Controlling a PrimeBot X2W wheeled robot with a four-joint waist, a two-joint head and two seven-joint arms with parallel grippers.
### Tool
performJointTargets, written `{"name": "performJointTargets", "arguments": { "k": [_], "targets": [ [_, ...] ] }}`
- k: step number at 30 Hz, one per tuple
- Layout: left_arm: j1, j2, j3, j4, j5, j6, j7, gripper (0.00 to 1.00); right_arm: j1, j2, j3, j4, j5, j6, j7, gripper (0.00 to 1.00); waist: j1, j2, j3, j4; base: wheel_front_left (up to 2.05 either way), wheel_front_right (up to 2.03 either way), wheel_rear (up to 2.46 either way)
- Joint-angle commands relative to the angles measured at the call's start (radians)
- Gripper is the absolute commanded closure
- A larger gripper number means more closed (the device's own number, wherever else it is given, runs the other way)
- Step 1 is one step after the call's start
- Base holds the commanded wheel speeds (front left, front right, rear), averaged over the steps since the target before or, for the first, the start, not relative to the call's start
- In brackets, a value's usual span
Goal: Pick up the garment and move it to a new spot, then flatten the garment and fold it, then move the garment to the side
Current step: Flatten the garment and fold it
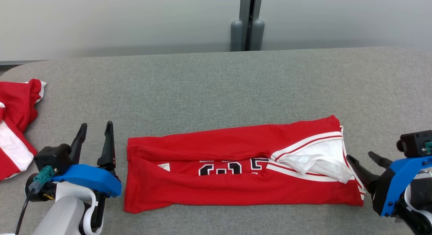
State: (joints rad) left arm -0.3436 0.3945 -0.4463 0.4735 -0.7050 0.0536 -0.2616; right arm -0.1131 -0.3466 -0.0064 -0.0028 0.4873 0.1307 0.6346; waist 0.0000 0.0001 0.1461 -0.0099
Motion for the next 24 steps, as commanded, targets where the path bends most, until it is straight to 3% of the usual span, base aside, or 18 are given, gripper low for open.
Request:
{"name": "performJointTargets", "arguments": {
  "k": [1,7,15,24],
  "targets": [
    [0.021,-0.010,0.024,-0.016,0.012,0.007,-0.004,0.00,0.011,0.018,-0.025,0.005,-0.022,0.000,-0.014,0.00,0.0000,-0.0001,-0.007,0.002,0.00,0.00,0.00],
    [0.091,-0.049,0.117,-0.090,0.093,-0.008,-0.004,0.00,-0.007,0.118,-0.112,0.071,-0.105,0.000,-0.037,0.00,0.0000,-0.0001,-0.048,0.013,0.00,0.00,0.00],
    [0.139,-0.062,0.161,-0.106,0.171,-0.049,-0.004,0.00,-0.110,0.233,-0.212,0.266,-0.212,0.000,-0.105,0.00,0.0000,-0.0001,-0.060,0.020,0.00,0.00,0.00],
    [0.123,-0.078,0.171,-0.083,0.205,-0.080,-0.005,0.00,-0.255,0.274,-0.261,0.533,-0.310,0.000,-0.121,0.00,0.0000,-0.0001,-0.043,0.044,0.00,0.00,0.00]
  ]
}}
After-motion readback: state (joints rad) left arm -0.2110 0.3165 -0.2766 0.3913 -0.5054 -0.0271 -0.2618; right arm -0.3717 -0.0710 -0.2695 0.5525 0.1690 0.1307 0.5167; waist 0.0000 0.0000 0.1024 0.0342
